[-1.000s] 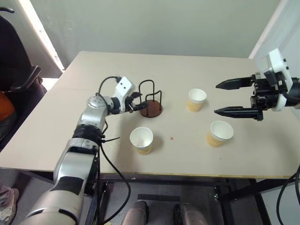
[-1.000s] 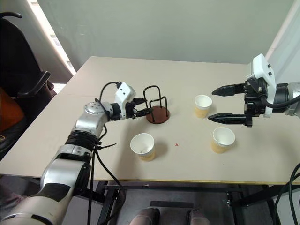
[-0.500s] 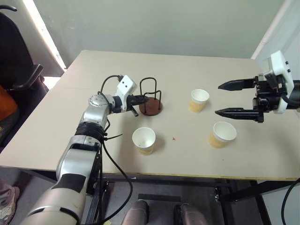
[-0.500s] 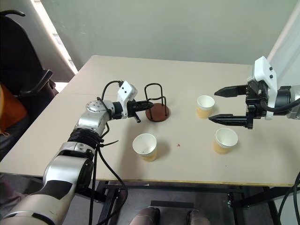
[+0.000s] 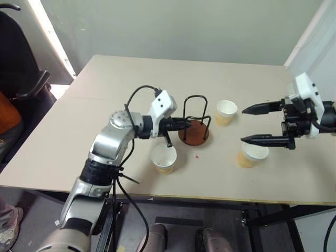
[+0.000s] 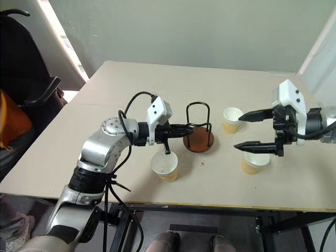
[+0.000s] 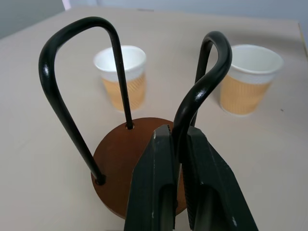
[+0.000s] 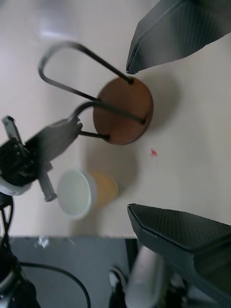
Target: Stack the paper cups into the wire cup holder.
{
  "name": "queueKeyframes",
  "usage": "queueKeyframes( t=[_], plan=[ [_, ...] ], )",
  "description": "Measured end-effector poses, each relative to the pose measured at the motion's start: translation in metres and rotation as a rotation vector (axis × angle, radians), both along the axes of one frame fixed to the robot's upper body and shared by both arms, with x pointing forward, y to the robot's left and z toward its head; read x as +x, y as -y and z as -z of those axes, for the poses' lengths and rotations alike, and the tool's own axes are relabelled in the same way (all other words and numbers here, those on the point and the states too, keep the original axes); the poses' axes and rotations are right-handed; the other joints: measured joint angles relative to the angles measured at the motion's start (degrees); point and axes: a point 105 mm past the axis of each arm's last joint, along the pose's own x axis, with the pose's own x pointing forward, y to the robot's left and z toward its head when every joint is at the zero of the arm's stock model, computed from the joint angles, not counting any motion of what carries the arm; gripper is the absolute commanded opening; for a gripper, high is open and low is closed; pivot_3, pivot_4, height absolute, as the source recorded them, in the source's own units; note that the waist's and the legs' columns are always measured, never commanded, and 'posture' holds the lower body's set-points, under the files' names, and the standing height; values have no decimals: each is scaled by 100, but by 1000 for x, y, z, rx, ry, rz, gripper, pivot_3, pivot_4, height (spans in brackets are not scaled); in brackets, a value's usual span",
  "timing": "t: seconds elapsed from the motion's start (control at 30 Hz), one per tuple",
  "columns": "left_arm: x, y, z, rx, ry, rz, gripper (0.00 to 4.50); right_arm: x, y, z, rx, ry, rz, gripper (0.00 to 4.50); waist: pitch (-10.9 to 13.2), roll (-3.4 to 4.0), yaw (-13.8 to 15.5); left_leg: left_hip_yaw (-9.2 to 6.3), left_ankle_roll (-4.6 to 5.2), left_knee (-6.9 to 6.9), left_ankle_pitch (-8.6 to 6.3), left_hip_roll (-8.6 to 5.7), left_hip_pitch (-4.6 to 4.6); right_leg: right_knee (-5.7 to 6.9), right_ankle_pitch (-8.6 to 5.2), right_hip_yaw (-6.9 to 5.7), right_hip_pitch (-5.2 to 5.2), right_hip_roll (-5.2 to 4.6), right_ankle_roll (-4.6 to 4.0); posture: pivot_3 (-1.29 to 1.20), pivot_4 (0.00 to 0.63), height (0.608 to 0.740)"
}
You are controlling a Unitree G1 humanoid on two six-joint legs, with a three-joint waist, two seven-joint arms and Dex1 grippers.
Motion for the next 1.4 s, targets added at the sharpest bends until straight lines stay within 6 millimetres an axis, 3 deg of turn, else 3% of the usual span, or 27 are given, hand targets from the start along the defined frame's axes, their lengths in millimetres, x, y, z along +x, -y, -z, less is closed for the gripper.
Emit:
queueKeyframes(
  t=[0.23,0.43,0.7,0.8,1.03,1.23,1.4],
  plan=[
    [-21,14,4,-27,-46,20,64,-1,-2,10,-4,-22,19,4500,0,0,-1,3,20,-18,-30,2,77,-12,2,3,61,-8,-18,0,150,740],
    [-29,11,36,34,-145,-2,64,0,-6,18,-14,-42,16,4500,0,0,-8,2,44,-20,-34,4,84,-11,-13,3,65,-6,-51,0,150,740],
    [-33,16,54,80,-167,0,64,0,-7,19,-17,-44,14,4500,0,0,-4,4,34,-20,-37,1,81,-19,-17,8,66,-7,-56,0,150,740],
    [-30,18,57,78,-174,-12,802,0,-7,19,-18,-44,16,4500,0,0,-2,4,32,-20,-38,1,82,-19,-17,8,67,-7,-56,0,150,740],
    [-27,14,63,101,-182,-29,3200,0,-6,20,-32,-42,23,4500,0,0,-3,4,29,-21,-40,2,80,-22,-23,9,66,-6,-58,0,150,740],
    [-27,5,56,145,-147,-10,3200,3,11,39,-163,-64,87,4500,0,0,0,4,15,-21,-46,1,78,-24,-29,11,66,-5,-52,0,150,740],
    [-28,2,31,145,-59,19,3200,9,24,56,-275,-75,125,4500,1,-1,1,7,11,-20,-53,2,81,-25,-22,19,65,-4,-31,0,150,740]
  ],
)
